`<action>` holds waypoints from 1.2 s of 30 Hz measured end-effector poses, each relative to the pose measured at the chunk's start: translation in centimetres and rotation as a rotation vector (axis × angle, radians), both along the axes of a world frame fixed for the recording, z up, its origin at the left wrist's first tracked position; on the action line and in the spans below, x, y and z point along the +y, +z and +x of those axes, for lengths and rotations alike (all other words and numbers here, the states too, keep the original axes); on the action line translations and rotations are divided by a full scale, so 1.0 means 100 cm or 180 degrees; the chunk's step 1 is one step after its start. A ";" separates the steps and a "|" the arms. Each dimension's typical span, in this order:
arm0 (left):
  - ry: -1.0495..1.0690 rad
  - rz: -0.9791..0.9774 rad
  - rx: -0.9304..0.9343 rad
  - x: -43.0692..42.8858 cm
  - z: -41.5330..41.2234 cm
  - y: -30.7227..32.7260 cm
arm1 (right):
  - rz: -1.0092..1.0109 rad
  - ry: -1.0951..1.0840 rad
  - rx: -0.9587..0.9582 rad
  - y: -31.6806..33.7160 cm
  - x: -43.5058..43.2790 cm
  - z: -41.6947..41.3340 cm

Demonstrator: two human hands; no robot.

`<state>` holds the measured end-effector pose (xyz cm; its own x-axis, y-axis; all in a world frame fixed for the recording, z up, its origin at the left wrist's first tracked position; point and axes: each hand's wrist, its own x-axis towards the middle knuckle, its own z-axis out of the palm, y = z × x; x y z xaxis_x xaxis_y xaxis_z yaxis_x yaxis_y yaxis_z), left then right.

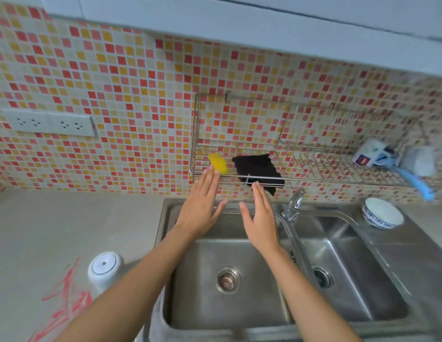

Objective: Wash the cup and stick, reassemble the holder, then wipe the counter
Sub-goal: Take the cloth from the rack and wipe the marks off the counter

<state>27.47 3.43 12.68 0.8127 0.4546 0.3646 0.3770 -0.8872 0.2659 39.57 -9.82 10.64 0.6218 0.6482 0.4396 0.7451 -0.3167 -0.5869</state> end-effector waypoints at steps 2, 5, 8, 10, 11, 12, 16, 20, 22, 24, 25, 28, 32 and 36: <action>0.0040 0.0204 0.0199 0.005 0.019 0.006 | 0.0103 -0.0049 -0.0105 0.017 0.009 0.015; 0.0135 0.0533 0.0512 0.011 0.040 0.013 | 0.0163 -0.0121 -0.0289 0.046 0.032 0.039; 0.0334 0.0808 0.0658 0.012 0.047 0.007 | -0.0311 -0.0110 -0.0277 0.068 0.057 0.062; 0.0401 0.0879 0.0667 0.011 0.050 0.005 | -0.0966 -0.0259 -0.0074 0.073 0.077 0.077; 0.0413 0.0894 0.0682 0.011 0.051 0.005 | -0.1306 -0.0396 0.0070 0.075 0.086 0.083; 0.0411 0.0913 0.0701 0.011 0.051 0.005 | -0.1608 -0.0515 0.0217 0.079 0.094 0.086; 0.0357 0.0881 0.0725 0.010 0.051 0.008 | -0.2362 -0.0581 0.0160 0.089 0.112 0.088; 0.0453 0.0802 0.0679 0.007 0.051 0.007 | -0.2698 -0.0525 -0.0040 0.090 0.129 0.086; 0.0475 0.0761 0.0639 0.008 0.052 0.006 | -0.2668 -0.0527 -0.0034 0.087 0.133 0.083; 0.0490 0.0726 0.0647 0.007 0.053 0.006 | -0.2517 -0.0649 -0.0078 0.085 0.130 0.083; 0.0490 0.0699 0.0676 0.007 0.053 0.005 | -0.2455 -0.0715 -0.0116 0.084 0.128 0.084; 0.0541 0.0676 0.0754 0.005 0.053 0.006 | -0.2310 -0.0816 -0.0146 0.085 0.120 0.090; 0.0560 0.0536 0.0855 0.001 0.055 0.013 | -0.2021 -0.0947 -0.0208 0.091 0.111 0.089; 0.0426 0.0266 0.0812 -0.005 0.045 0.019 | -0.0913 -0.1100 0.0180 0.088 0.102 0.083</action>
<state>31.98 2.96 14.56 0.8178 0.5408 0.1968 0.5373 -0.8400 0.0757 47.88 0.34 19.46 0.8410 0.4890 0.2316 0.5363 -0.6972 -0.4757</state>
